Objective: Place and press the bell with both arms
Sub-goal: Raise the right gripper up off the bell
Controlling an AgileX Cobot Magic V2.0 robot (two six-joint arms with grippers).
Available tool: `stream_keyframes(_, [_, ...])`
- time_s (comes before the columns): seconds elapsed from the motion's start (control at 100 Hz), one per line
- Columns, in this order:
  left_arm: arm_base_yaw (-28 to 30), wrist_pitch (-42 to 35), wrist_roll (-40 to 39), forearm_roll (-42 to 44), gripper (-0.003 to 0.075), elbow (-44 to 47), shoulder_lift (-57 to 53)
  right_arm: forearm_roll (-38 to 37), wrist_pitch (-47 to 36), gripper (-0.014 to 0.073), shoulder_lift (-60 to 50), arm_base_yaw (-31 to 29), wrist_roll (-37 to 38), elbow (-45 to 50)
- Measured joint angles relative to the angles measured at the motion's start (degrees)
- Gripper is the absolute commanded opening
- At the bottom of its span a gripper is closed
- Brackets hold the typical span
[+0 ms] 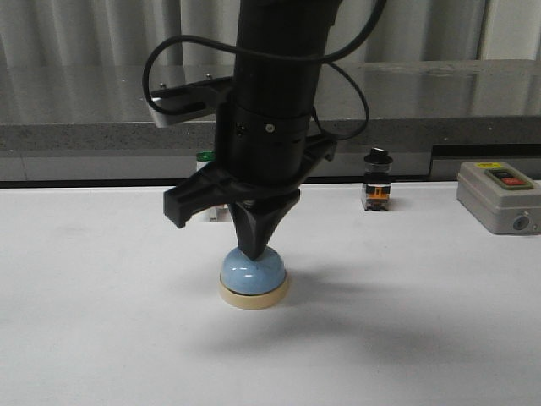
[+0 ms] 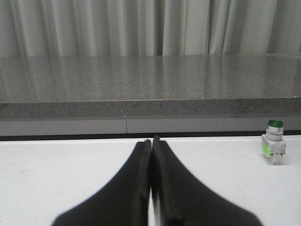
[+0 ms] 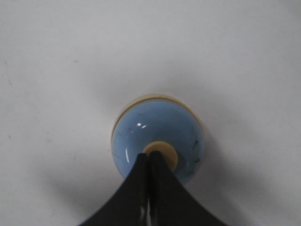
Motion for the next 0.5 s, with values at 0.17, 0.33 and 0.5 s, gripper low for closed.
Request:
stream_keyframes(0.17, [0.00, 0.00, 0.00, 0.00, -0.0019, 0.00, 0.00, 0.00, 0.29, -0.0069, 0.75, 0.00, -0.10, -0.62])
stream_keyframes(0.33, [0.00, 0.00, 0.00, 0.00, -0.0019, 0.00, 0.00, 0.00, 0.41, -0.0069, -0.64, 0.00, -0.10, -0.51])
stream_keyframes(0.5, [0.00, 0.00, 0.00, 0.00, -0.0019, 0.00, 0.00, 0.00, 1.15, -0.0069, -7.42, -0.90, -0.10, -0.40])
